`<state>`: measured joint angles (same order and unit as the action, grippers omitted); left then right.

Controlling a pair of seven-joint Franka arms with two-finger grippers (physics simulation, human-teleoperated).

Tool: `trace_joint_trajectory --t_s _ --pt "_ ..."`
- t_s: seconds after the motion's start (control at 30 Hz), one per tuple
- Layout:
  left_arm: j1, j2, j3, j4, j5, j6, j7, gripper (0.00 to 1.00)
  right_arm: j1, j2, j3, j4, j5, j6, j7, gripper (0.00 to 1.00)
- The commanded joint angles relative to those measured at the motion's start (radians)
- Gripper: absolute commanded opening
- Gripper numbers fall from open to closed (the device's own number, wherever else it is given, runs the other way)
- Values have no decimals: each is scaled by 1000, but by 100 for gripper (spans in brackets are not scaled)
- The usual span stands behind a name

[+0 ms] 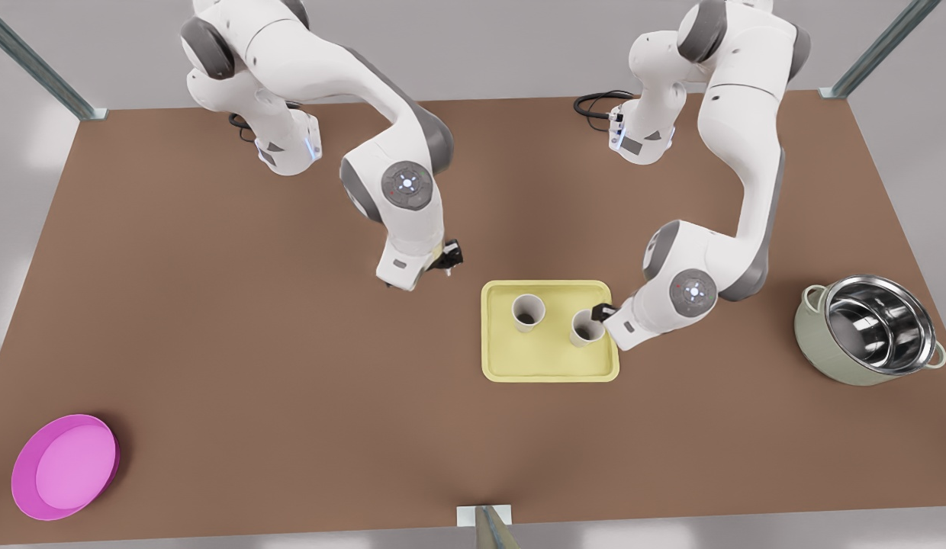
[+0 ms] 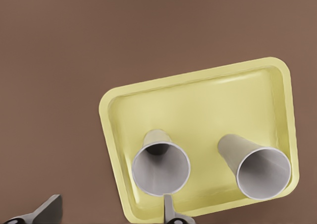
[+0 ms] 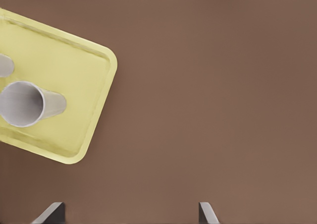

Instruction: Use the left arm to pick up the white IKEA cup from the tray and place it on the middle-left position; use the right arm to pick up the white IKEA cup from the tray and place it on the middle-right position

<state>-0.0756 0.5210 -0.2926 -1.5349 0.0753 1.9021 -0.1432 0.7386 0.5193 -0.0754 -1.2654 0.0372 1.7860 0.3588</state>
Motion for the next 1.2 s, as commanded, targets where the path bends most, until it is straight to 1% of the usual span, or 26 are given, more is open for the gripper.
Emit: trace_joint_trajectory --t_s 0.0,0.03,0.07,0.1,0.17,0.23,0.27,0.37,0.47,0.5,0.57,0.6,0.7,0.87,0.9,1.1,1.13,1.17 --pt "2 8 0 -13 11 101 -147 99 1 59 9 38 36 157 322 100" --pt "5 -6 0 -85 11 146 -141 99 -1 90 8 40 110 222 354 100" --pt "2 4 0 -93 11 150 -144 99 -1 113 9 41 208 302 367 100" --pt "2 8 0 -86 11 152 -145 99 1 163 13 106 214 314 379 100" --pt "4 22 1 -91 11 170 -145 99 4 199 25 118 214 378 408 100" --pt "7 37 1 -83 12 173 -144 99 15 226 55 121 214 470 456 100" --pt "4 48 1 -83 12 186 -144 99 24 238 55 127 214 480 463 100" --pt "4 80 1 -80 14 189 -142 99 28 306 59 162 213 474 462 100" --pt "5 76 3 -117 38 213 -144 99 42 352 28 210 207 454 462 100" --pt "5 82 3 -117 58 215 -147 100 48 367 9 216 205 447 462 100" --pt "4 102 3 -114 57 247 -150 100 81 395 -56 236 204 431 463 99" --pt "0 112 3 -114 58 258 -153 100 84 410 -66 241 205 423 463 99" --pt "-12 140 3 -108 58 281 -164 100 100 421 -55 239 205 377 476 100" --pt "-19 149 3 -106 58 299 -165 100 136 447 -44 235 210 359 497 100" --pt "-19 149 3 -106 60 299 -164 98 136 447 -44 233 208 354 490 100" --pt "-24 148 3 -129 80 227 -165 98 142 473 -44 230 207 354 497 100" --pt "-26 145 3 -126 78 227 -180 90 143 478 -44 230 207 354 497 100" --pt "-26 140 3 -117 78 226 -184 79 151 482 -44 230 207 355 499 100"
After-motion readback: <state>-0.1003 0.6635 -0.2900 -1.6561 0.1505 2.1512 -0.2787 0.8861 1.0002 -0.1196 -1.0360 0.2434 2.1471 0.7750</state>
